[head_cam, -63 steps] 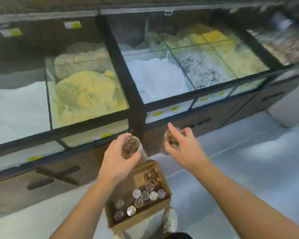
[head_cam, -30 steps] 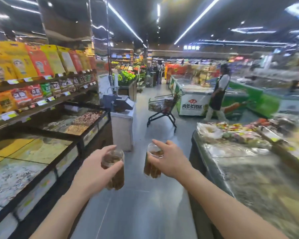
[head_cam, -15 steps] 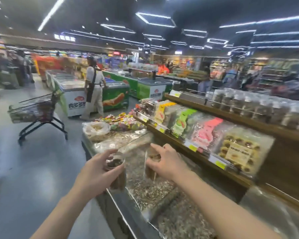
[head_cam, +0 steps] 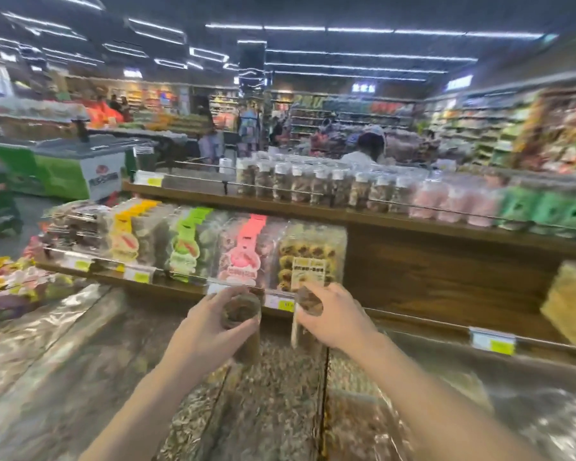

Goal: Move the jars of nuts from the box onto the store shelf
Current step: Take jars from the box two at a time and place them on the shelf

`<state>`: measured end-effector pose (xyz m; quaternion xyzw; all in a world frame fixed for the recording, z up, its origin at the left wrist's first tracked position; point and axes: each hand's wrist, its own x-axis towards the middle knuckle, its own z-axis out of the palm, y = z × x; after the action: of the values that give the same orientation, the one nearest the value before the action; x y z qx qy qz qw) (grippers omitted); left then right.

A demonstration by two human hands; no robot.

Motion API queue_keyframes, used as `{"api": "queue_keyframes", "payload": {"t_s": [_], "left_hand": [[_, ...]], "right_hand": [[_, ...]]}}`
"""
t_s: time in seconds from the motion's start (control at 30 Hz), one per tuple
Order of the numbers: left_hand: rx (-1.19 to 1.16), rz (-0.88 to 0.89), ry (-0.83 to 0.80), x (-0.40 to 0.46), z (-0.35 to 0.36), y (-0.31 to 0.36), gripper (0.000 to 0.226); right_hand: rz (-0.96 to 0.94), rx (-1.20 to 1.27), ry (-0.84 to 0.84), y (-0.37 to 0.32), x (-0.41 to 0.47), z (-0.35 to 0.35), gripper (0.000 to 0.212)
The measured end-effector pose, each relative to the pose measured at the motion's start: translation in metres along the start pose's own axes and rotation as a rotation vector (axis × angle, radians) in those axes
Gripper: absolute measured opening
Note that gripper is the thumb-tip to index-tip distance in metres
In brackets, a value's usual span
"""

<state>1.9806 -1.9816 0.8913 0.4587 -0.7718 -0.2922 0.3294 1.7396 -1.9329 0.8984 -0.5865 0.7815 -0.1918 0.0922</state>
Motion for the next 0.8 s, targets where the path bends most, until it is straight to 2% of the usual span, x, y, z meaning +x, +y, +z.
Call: {"api": "queue_keyframes", "payload": {"t_s": [0.07,0.17,0.3,0.47,0.57,0.63,0.8], "left_hand": [[-0.002,0.059,-0.051,0.025,0.016,0.009,0.044],[0.023,0.134,-0.139,0.053,0.046,0.025,0.065],[0.015,0.182,-0.219,0.078,0.09,0.049,0.074],[0.01,0.18,-0.237,0.102,0.146,0.08,0.063],[0.0,0.154,-0.212,0.114,0.175,0.096,0.064],[-0.013,0.124,-0.192,0.124,0.191,0.105,0.068],[-0.038,0.062,-0.14,0.138,0.219,0.119,0.058]], "right_hand": [[0.06,-0.008,0.034,0.017,0.003,-0.009,0.069],[0.133,-0.008,0.069,0.046,0.007,-0.02,0.071],[0.198,0.003,0.095,0.091,0.017,-0.035,0.072],[0.2,-0.049,0.089,0.152,0.052,-0.056,0.069],[0.194,-0.045,0.045,0.189,0.082,-0.062,0.068],[0.181,-0.03,0.025,0.212,0.105,-0.064,0.069],[0.221,0.075,0.01,0.262,0.176,-0.06,0.07]]}}
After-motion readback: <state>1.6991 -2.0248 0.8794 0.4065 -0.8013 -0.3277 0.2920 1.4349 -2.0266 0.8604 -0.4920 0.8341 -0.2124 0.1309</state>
